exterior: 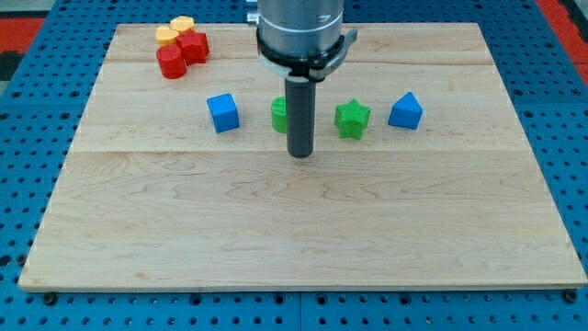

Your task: Separate the red circle from red star

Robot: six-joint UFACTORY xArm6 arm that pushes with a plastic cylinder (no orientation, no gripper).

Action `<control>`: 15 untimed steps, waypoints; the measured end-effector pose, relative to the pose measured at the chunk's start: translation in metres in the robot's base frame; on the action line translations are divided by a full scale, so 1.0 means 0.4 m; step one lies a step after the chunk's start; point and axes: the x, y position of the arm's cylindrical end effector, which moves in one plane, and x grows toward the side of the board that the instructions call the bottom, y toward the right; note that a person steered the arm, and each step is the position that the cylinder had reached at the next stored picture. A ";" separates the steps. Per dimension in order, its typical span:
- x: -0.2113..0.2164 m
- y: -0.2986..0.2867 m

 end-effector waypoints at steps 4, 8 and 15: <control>0.038 0.195; -0.122 -0.706; -0.346 -0.436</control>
